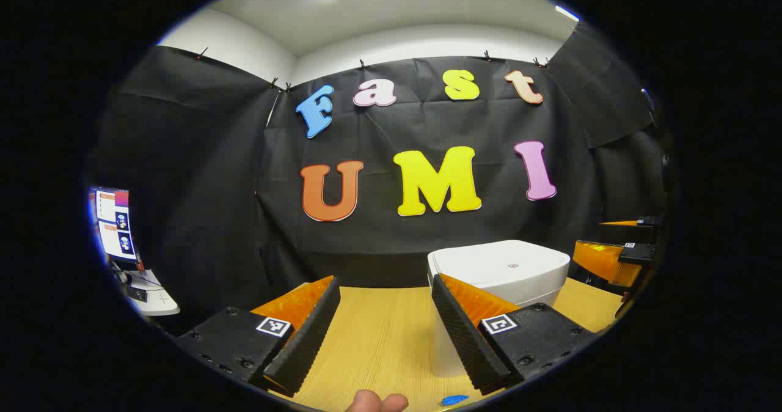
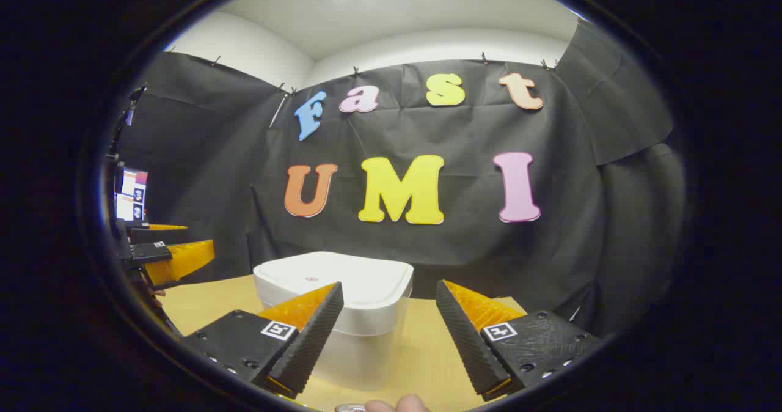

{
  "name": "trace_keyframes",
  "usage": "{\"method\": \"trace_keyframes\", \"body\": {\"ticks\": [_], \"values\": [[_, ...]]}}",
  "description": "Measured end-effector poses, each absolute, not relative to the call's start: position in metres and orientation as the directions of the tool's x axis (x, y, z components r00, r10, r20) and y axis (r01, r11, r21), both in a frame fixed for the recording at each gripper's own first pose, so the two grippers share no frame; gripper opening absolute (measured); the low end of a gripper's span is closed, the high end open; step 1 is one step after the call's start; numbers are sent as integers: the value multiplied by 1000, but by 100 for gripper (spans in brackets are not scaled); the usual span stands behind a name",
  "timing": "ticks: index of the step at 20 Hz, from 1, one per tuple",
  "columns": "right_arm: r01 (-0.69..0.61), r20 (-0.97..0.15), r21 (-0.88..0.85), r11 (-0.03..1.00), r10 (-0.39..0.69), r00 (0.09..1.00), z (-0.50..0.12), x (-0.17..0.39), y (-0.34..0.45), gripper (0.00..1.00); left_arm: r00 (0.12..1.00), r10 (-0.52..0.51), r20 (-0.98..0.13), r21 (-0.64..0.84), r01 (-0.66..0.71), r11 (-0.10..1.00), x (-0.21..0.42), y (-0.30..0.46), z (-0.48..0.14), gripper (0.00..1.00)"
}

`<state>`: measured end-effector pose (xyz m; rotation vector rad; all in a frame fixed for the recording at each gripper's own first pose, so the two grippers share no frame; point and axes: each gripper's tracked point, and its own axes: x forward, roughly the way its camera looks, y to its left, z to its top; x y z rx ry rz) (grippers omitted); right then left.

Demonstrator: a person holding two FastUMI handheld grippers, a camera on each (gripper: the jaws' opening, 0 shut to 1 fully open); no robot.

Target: Press the lid of the desktop garbage bin to open it, pick up the crumpled paper on the desktop and throw it into the bin, then pick up the pop can on the desktop and drop it into the bin, and finally close the garbage bin lid.

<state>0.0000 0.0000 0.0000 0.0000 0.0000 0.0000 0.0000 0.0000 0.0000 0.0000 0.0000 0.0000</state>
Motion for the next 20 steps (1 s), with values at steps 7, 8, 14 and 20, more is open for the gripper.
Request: {"method": "trace_keyframes", "body": {"ticks": [7, 8, 14, 20], "values": [[26, 23, 4, 1000, -26, 999, 7, -4, -3, 95, 999, -33, -2, -8, 33, 999, 0, -8, 1, 97], [29, 22, 7, 1000, -29, 999, 7, -5, -5, 95, 1000, -27, -1, -3, 27, 1000, 0, -6, 2, 97], [4, 18, 11, 1000, -4, 1000, 11, -5, -3, 95, 1000, -8, -10, -23, 8, 1000, -2, -3, -1, 97], [-33, -46, 19, 999, 34, 998, 7, 11, 2, 95, 999, -37, -31, -63, 35, 997, -1, -10, -14, 98]]}}
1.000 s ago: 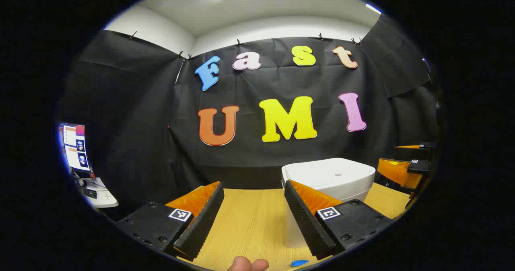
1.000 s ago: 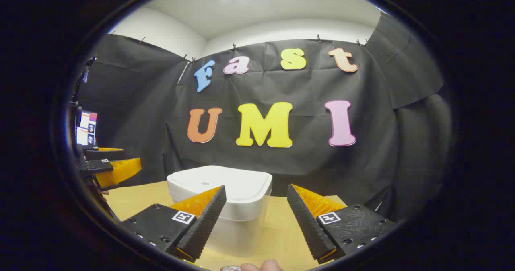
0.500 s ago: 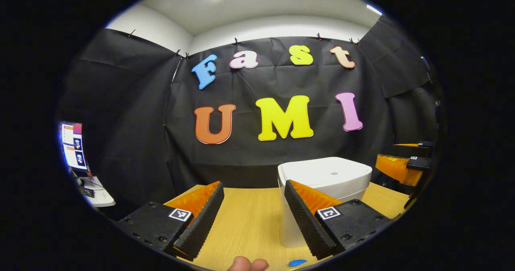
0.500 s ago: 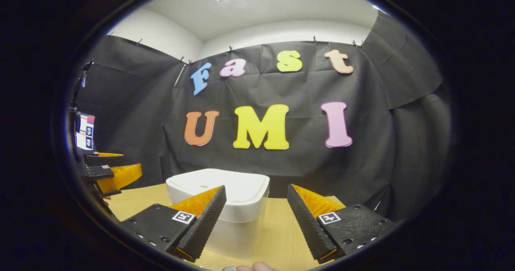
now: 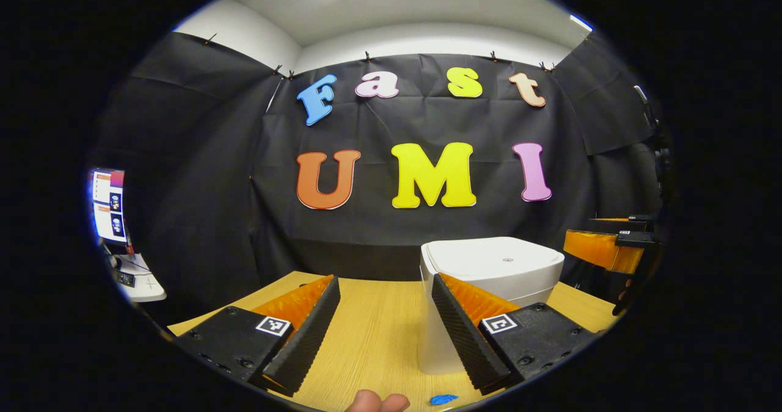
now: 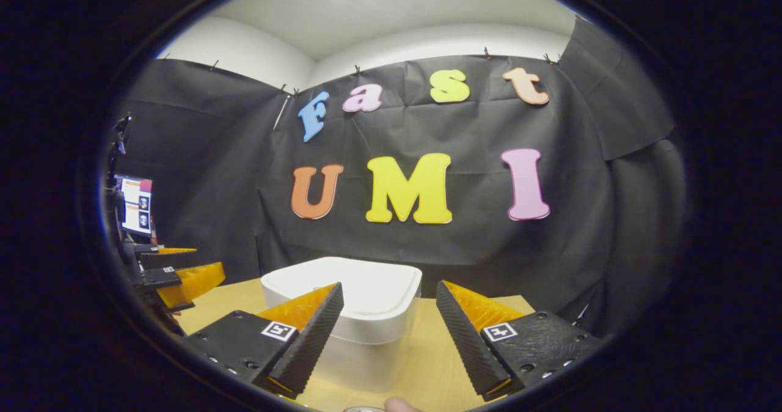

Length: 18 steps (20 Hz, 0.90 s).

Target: Press the lid of the desktop garbage bin to open it, pick up the crumpled paper on the desktop and throw it into the bin, then pick up the pop can on the desktop and drop it into the bin, and finally close the garbage bin lid.

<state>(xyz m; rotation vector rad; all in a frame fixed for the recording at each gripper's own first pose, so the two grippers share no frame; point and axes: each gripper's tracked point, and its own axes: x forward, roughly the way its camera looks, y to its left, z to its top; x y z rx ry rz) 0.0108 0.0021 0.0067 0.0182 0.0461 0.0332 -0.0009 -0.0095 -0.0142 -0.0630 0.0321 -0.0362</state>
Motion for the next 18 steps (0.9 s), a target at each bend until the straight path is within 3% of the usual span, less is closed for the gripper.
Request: {"method": "trace_keyframes", "body": {"ticks": [4, 5, 6, 7, 8, 9, 18], "values": [[-45, -49, 21, 999, 46, 998, 16, 28, 9, 86, 998, -50, -38, -60, 48, 997, -2, -13, -18, 98], [-62, -51, 23, 998, 63, 997, 20, 29, 15, 68, 998, -57, -41, -59, 54, 997, -1, -15, -19, 98], [-76, -64, 24, 997, 78, 995, 20, 34, 21, 60, 997, -60, -40, -57, 57, 997, -2, -15, -19, 98], [-102, -77, 38, 994, 104, 992, 21, 38, 26, 37, 997, -62, -42, -54, 60, 997, -3, -15, -21, 97], [-127, -89, 64, 990, 132, 987, 20, 38, 33, 24, 997, -60, -43, -51, 58, 997, -3, -14, -22, 98], [-155, -105, 80, 985, 163, 981, 20, 43, 40, 4, 997, -61, -46, -50, 59, 997, -3, -15, -23, 97], [-221, -204, 53, 974, 227, 952, 3, 65, 60, 0, 993, -86, -81, -65, 80, 995, -5, -17, -41, 98]]}}
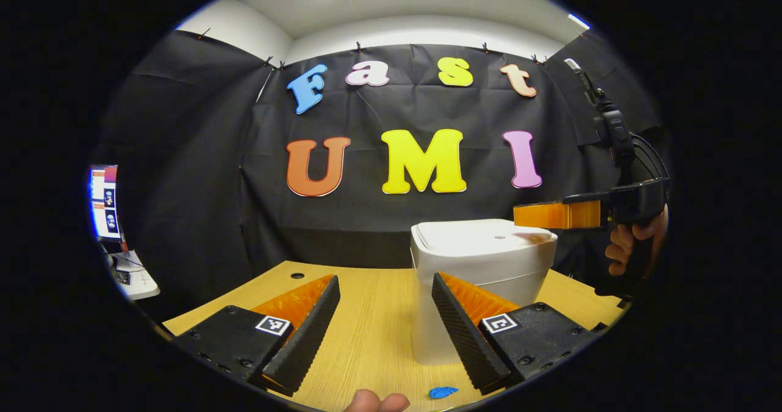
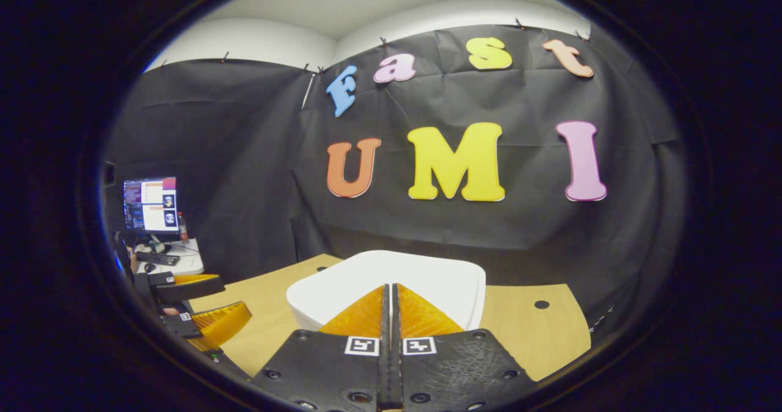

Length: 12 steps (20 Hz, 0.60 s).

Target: Press the lid of the desktop garbage bin to open it, pick up the crumpled paper on the desktop and throw it into the bin, then pick up the pop can on the desktop and drop it into the bin, and finally close the garbage bin lid.

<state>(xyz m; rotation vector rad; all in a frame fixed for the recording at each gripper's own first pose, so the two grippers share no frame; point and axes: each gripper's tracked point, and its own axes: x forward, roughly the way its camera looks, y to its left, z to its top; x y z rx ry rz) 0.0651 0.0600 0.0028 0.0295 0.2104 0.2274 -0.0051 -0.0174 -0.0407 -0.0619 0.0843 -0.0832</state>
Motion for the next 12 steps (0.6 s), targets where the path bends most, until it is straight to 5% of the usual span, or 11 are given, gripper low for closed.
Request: {"method": "trace_keyframes", "body": {"ticks": [9, 12], "values": [[-259, -336, -8, 966, 241, 911, -15, 61, 58, 0, 988, -108, -112, -111, 96, 989, -8, -22, -60, 98], [-194, -265, -63, 979, 171, 949, 5, 57, 55, 0, 986, -120, -118, -116, 107, 988, -13, -24, -64, 98]]}}
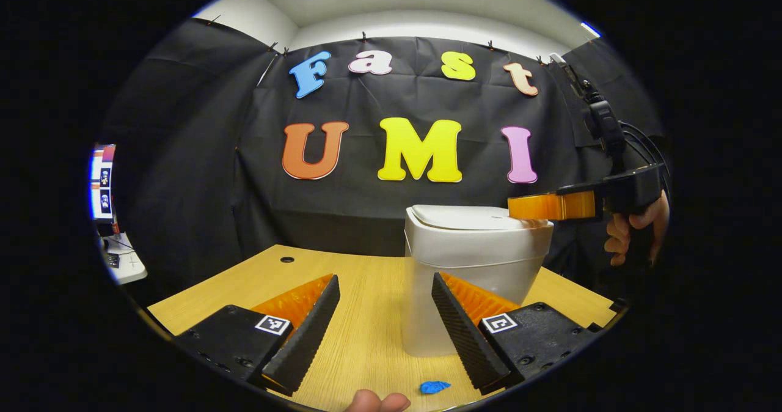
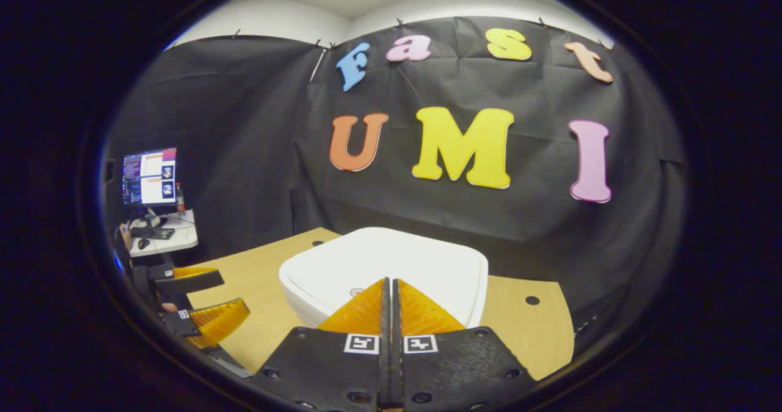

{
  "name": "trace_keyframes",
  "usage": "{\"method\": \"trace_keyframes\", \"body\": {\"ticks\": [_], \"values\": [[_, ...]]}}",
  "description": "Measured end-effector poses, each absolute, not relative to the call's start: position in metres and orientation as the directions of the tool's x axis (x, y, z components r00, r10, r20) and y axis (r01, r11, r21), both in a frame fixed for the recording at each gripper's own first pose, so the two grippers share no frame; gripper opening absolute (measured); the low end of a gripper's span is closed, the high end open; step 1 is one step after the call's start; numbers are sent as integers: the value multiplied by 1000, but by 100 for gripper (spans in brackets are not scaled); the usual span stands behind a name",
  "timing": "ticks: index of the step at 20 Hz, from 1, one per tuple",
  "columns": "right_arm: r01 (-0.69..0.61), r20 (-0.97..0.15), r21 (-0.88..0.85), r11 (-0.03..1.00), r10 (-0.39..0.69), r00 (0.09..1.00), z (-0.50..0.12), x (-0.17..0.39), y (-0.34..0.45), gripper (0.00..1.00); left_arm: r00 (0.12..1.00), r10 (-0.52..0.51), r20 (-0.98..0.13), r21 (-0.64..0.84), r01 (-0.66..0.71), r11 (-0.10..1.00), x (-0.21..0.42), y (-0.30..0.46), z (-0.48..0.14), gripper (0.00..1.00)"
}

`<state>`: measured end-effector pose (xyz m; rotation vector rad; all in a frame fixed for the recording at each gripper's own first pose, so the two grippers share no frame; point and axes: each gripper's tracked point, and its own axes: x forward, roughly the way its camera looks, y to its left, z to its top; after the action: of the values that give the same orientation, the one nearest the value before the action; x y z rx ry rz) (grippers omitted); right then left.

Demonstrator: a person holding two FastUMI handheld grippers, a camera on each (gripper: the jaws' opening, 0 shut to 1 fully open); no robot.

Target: Press the lid of the desktop garbage bin to open it, pick up the crumpled paper on the desktop and throw it into the bin, then pick up the pop can on the desktop and drop it into the bin, and finally close the garbage bin lid.

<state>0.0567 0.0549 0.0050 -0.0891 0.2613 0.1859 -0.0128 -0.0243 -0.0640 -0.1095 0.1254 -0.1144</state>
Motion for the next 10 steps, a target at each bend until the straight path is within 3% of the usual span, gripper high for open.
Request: {"method": "trace_keyframes", "body": {"ticks": [1, 3, 5, 7, 10], "values": [[-208, -229, -76, 975, 186, 955, 11, 55, 61, 11, 985, -122, -118, -114, 109, 987, -14, -24, -64, 98], [-174, -103, -113, 978, 162, 981, 46, 46, 59, 65, 986, -120, -116, -115, 107, 988, -14, -22, -64, 98], [-143, -31, -170, 975, 139, 990, 59, 46, 55, 87, 986, -123, -116, -119, 109, 987, -14, -24, -64, 98], [-125, -9, -173, 977, 125, 992, 65, 49, 54, 98, 986, -119, -118, -120, 105, 987, -16, -23, -64, 98], [-99, 37, -136, 986, 105, 994, 76, 42, 44, 95, 987, -110, -115, -115, 96, 989, -17, -20, -64, 98]]}}
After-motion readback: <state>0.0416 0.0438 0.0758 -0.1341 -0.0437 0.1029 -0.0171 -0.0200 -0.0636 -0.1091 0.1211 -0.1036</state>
